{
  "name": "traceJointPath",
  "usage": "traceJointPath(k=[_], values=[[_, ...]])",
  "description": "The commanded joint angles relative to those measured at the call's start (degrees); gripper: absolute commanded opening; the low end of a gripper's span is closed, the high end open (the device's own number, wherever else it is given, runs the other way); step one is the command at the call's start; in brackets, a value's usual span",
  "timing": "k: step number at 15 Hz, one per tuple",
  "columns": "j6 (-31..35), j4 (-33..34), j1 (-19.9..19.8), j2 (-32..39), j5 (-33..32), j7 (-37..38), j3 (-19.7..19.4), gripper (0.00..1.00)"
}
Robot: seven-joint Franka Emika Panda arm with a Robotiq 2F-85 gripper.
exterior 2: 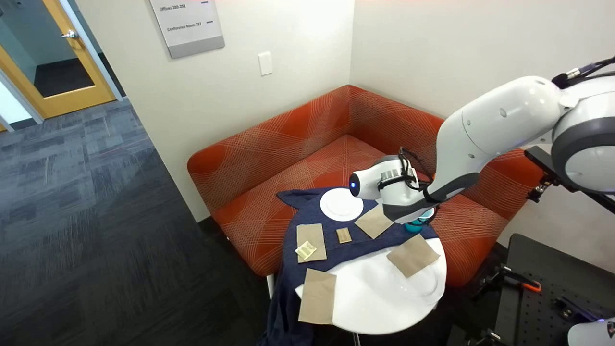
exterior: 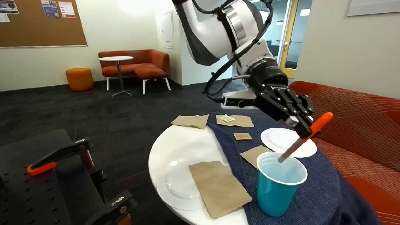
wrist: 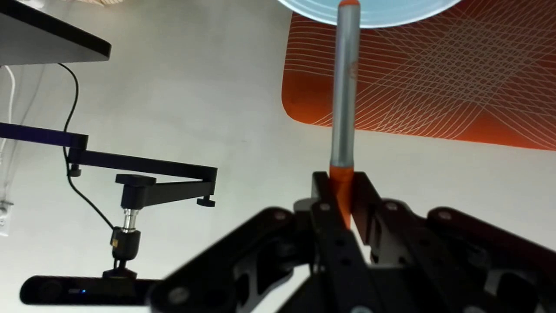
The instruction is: Put the marker in the cup
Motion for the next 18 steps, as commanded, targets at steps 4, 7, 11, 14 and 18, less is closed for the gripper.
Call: traceJointPath(k=[4,7,11,14,18], values=[[-1.3,4.6,0.4,4.9,0.4,0.1,-0.1,0.04],[-1.5,6.0,0.6,6.6,0.4,-0.2,-0.3,0.04],[-1.5,7.7,0.7,8.8,0.6,0.2,-0.4,0.04],[-1.6,8.8,0.8,10.3,1.0,1.1,-0.5,0.04],[-1.8,10.2,0.9,12.4,1.9,1.9,-0.6,0.04]])
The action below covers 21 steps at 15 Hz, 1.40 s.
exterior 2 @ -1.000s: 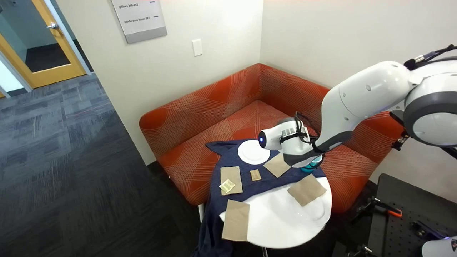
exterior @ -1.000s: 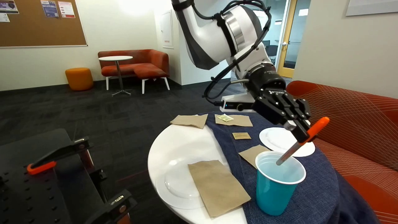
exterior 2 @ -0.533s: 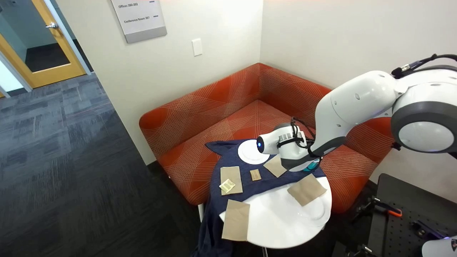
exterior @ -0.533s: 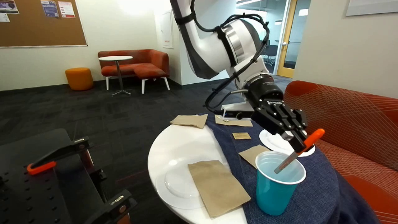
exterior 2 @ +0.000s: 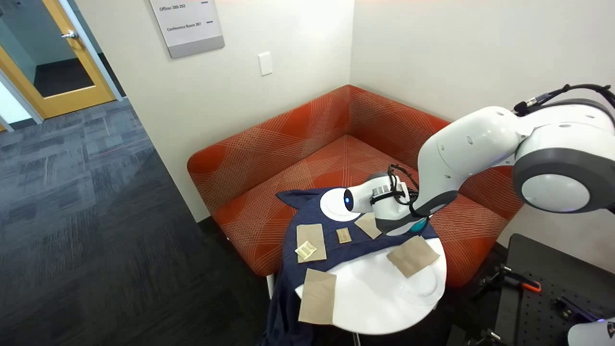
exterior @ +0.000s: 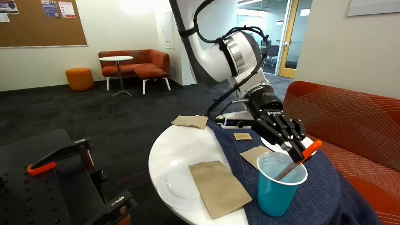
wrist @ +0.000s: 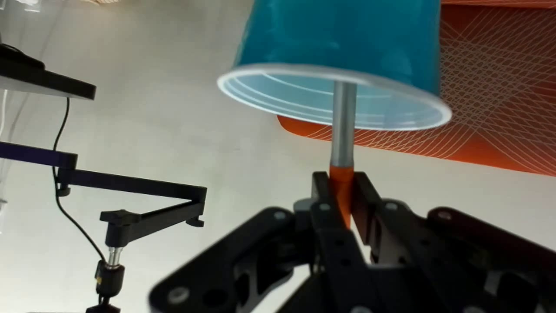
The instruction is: Put the marker in the cup
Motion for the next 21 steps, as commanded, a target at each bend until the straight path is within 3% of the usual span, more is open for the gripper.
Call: traceJointPath(k=[1,2,3,10,12,21], values=[[-1.7,2.5,0.8,2.2,1.7,1.9,-0.6,0.04],[-1.7,2.7,0.8,2.5,1.9,2.1,-0.7,0.33],[-1.8,2.8,0.9,2.7,2.0,2.1,-0.7,0.43],[-0.1,-0.1,1.1,-0.5,1.7,6.4,-0.7,0.94],[0.3,-1.6,1.1,-2.7,1.4,7.7,-0.7,1.0],[-1.2,-10.8,1.5,-17.7,1.8,8.6,0.3,1.0]])
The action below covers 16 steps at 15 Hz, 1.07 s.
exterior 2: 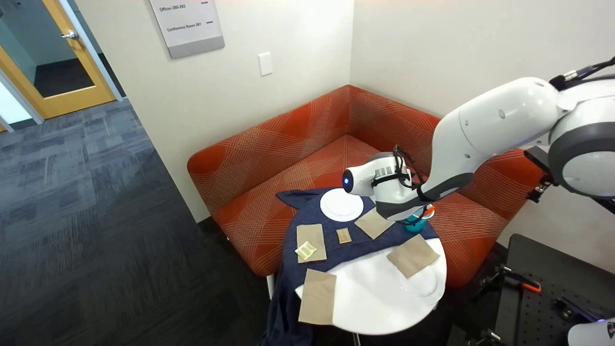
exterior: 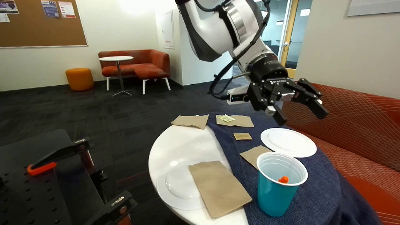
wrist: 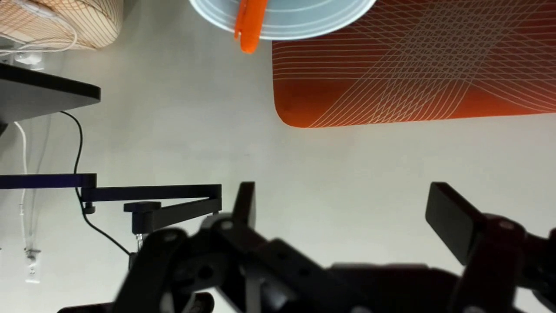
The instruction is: Put the marker in the cup
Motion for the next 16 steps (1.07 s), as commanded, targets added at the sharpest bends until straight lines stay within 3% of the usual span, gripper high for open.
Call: traceJointPath(k=[1,11,15,16], values=[[-1.6,-7.5,0.8,-9.6,1.1,1.1,0.7,1.0],[-7.8,-15.1,1.0,-26.3,0.5,0.9,2.9,1.0],[-8.3,-17.1,1.0,-29.8,0.8,1.0,4.3,1.0],[-7.7,-14.3,0.4,-26.7,0.0,0.0,4.2,1.0]])
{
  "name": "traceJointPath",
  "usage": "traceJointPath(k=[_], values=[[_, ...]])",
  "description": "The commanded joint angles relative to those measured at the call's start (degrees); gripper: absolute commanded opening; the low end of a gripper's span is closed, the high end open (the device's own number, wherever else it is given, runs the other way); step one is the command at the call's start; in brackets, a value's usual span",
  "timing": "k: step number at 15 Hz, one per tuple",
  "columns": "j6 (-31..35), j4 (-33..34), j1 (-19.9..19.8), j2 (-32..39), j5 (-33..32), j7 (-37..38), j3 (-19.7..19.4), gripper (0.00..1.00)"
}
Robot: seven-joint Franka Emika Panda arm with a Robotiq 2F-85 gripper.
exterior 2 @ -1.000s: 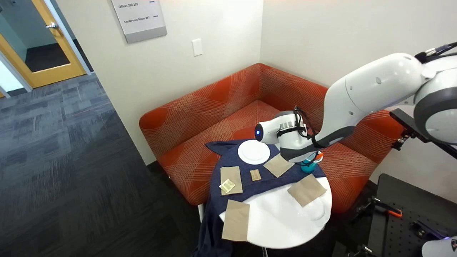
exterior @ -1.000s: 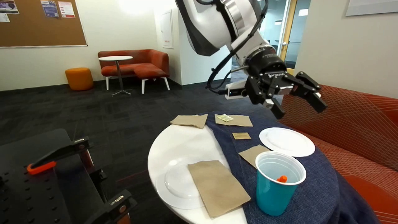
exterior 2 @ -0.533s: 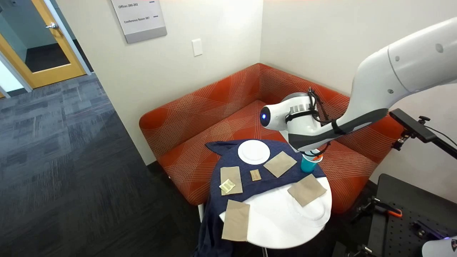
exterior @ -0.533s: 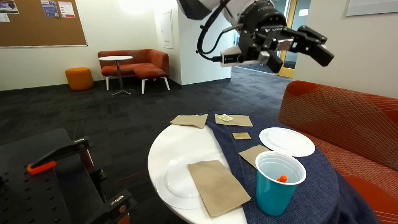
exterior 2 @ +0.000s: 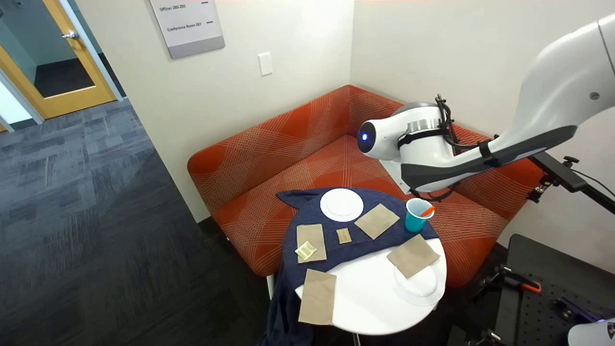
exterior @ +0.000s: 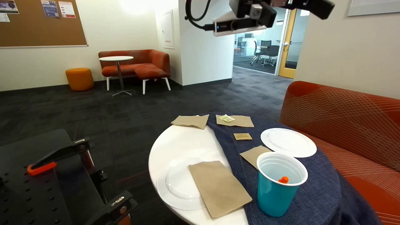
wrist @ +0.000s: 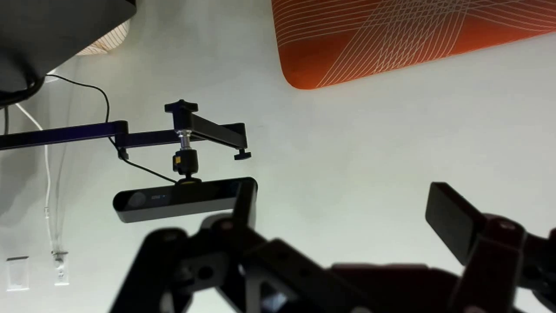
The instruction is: Put the marker in the cup
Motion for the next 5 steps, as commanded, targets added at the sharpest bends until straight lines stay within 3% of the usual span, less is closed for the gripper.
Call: traceJointPath(k=[1,5], values=[[-0.3,-0.3,-0.8,-0.6,-0.1,0.0,1.2,1.0],[-0.3,-1.3,-0.7,-1.4,-0.1,0.0,1.4,1.0]])
